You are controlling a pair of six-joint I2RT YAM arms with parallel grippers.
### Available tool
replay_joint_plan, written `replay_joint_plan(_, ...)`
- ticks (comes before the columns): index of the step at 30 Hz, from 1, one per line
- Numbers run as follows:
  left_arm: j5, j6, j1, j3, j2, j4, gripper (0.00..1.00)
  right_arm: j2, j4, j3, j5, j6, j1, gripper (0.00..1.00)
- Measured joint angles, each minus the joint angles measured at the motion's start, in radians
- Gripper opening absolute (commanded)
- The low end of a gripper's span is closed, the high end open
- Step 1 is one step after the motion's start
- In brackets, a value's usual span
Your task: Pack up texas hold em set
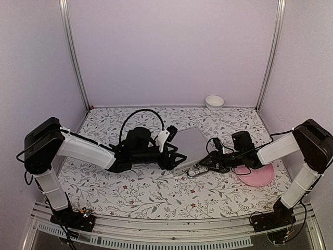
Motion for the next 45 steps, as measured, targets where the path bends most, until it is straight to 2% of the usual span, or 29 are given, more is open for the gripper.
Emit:
replay_joint_plan(5,-0.026,0.042,-0.002,0.000,0.000,-0.017,0.77,-0.002,0.000,-0.001,-0.002,0.026,0.000,0.75)
replay_joint_plan(11,-0.046,0.101,-0.018,0.001,0.000,-0.045,0.79,-0.008,-0.005,0.001,-0.016,0.051,0.000,0.75)
replay_joint_plan(23,-0.072,0.179,-0.053,0.025,0.049,-0.087,0.81,-0.054,0.014,0.006,-0.072,0.103,0.005,0.75)
replay_joint_plan(37,-0.099,0.185,-0.055,0.030,0.061,-0.086,0.82,-0.068,0.032,0.002,-0.072,0.121,0.018,0.76)
replay_joint_plan(39,-0.114,0.173,-0.055,0.029,0.060,-0.080,0.81,-0.079,0.032,-0.006,-0.061,0.120,0.028,0.76)
replay_joint_plan(45,-0.132,0.090,-0.046,-0.013,0.020,-0.013,0.69,-0.079,0.031,-0.007,0.011,0.120,0.108,0.76)
